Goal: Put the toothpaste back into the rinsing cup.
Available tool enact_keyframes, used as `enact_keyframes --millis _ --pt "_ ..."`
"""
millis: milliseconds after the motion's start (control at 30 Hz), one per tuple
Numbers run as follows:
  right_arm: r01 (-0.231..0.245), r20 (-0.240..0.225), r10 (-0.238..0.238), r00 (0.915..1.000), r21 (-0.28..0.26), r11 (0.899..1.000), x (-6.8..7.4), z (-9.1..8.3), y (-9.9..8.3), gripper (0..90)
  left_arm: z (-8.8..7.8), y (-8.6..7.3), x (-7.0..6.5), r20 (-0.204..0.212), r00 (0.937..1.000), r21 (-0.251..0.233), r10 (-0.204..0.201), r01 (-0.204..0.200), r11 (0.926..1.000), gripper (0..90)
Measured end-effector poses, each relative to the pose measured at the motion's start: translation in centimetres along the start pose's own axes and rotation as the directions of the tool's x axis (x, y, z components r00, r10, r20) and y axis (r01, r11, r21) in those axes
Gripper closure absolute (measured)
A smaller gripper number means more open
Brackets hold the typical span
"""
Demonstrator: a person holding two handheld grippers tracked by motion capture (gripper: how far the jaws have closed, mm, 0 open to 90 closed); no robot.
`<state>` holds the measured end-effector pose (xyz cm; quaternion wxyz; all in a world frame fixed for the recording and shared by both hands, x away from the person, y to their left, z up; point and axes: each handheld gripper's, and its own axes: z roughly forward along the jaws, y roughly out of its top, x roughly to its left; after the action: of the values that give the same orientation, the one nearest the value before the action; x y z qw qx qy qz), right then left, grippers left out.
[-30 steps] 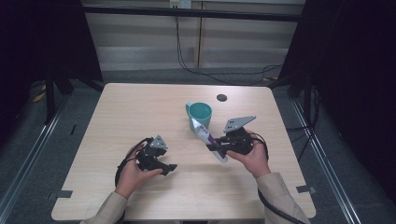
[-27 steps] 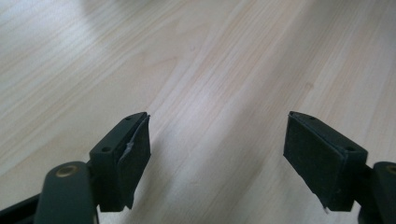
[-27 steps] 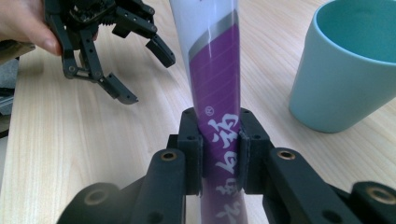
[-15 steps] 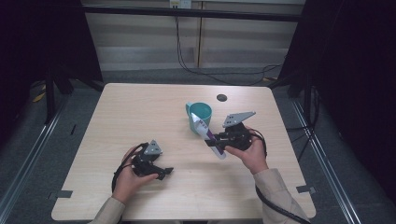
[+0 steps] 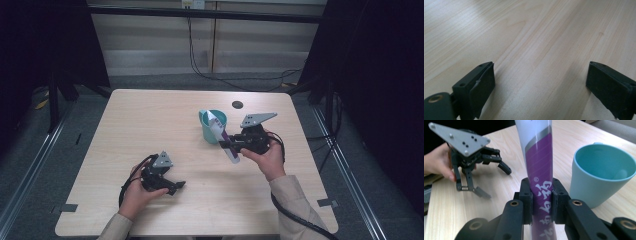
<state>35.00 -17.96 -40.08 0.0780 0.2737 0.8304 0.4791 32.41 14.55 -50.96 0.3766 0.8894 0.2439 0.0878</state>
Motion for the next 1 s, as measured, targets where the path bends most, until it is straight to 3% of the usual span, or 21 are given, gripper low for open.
enact_keyframes --millis 300,700,1000 --pt "-0.027 0.005 0.027 0.9996 -0.059 0.998 -0.6 0.2 1.0 74.5 0.0 0.0 -0.1 -0.002 1.0 -0.001 0.002 -0.002 1.0 6.6" --pt "-0.051 0.016 0.053 0.9984 -0.098 0.994 -1.0 0.4 1.9 74.6 0.0 0.0 0.0 -0.003 1.0 0.001 0.005 -0.005 1.0 6.5" --pt "-0.063 0.015 0.065 0.9977 -0.149 0.987 -1.5 0.2 2.9 74.5 0.0 0.0 0.0 -0.002 1.0 0.0 0.006 -0.006 1.0 6.4"
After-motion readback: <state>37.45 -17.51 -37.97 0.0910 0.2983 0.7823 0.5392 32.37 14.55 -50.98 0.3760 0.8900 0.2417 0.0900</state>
